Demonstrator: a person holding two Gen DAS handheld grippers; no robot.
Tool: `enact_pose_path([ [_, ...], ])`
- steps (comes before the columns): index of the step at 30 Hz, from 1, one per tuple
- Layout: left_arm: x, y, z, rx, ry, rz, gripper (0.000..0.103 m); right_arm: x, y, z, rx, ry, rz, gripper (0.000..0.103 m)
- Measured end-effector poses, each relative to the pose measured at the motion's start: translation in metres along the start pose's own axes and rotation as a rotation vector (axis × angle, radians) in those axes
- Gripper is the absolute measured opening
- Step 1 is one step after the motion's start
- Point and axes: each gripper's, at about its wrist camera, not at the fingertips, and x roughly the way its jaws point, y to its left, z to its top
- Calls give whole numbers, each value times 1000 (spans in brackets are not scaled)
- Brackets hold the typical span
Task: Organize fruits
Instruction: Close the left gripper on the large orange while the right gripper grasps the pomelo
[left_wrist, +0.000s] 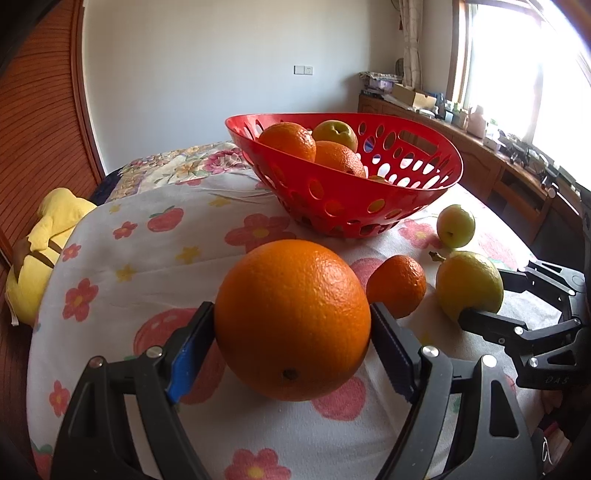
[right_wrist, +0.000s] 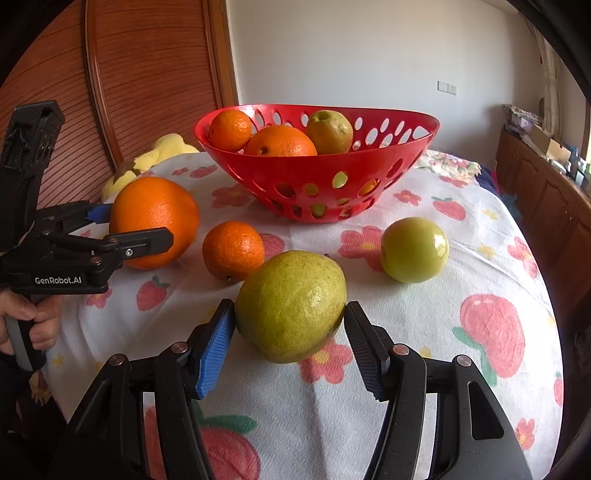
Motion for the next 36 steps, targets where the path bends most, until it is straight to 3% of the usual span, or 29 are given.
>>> enact_pose_path([
  [19,5,-6,2,28,-3,6,81,0,-1,1,3,1,2,62],
  [36,-22,1,-3,-26,-57,-51,80,-1,0,0,-1,-4,-18,62],
])
